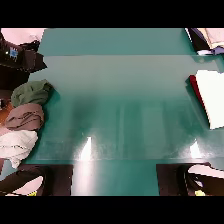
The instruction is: Fold the shirts.
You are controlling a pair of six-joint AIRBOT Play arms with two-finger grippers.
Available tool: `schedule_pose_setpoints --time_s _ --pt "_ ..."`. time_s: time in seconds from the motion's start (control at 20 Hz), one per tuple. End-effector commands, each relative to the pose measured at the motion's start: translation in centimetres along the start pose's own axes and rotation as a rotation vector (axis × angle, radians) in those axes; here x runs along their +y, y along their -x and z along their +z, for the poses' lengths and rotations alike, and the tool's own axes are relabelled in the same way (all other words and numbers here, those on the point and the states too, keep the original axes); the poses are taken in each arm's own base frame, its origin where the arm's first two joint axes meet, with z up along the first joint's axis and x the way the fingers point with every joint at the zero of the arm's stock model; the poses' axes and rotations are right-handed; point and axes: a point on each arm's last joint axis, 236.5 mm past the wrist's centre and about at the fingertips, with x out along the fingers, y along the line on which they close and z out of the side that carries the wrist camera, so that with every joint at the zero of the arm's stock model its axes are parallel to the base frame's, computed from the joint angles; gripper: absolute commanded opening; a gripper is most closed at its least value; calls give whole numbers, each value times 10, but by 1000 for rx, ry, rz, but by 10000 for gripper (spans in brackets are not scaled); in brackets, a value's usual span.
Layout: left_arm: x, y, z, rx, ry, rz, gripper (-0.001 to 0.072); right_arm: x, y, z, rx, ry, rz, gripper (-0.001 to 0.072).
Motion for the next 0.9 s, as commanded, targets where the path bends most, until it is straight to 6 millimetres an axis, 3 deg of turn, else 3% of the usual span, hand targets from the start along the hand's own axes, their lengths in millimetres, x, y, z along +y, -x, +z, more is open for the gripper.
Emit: schedule_pose_setpoints --time_s 0.0,0.15,0.3,0.4,0.45,0.5,0.55,0.7,0.85 --pt "0 0 0 0 5 -1 34 26 14 -1 -14 -12 91 411" --pt "-1 0 2 -9 7 -3 34 86 31 -3 -78 101 187 411" --pt "0 1 11 -45 7 -1 34 146 44 -28 -100 254 240 411" --pt "0 1 17 -73 7 1 34 188 51 -57 -93 381 271 408" --pt "0 1 20 -87 7 2 33 206 54 -72 -92 440 289 348" --pt "1 2 24 -100 7 3 33 223 58 -88 -90 498 306 142" --pt "1 2 26 -112 7 3 34 240 62 -105 -86 559 326 23" --pt "1 2 30 -129 7 4 33 279 75 -145 -103 702 385 23" --pt "1 2 30 -129 7 4 33 301 84 -171 -114 783 434 23"
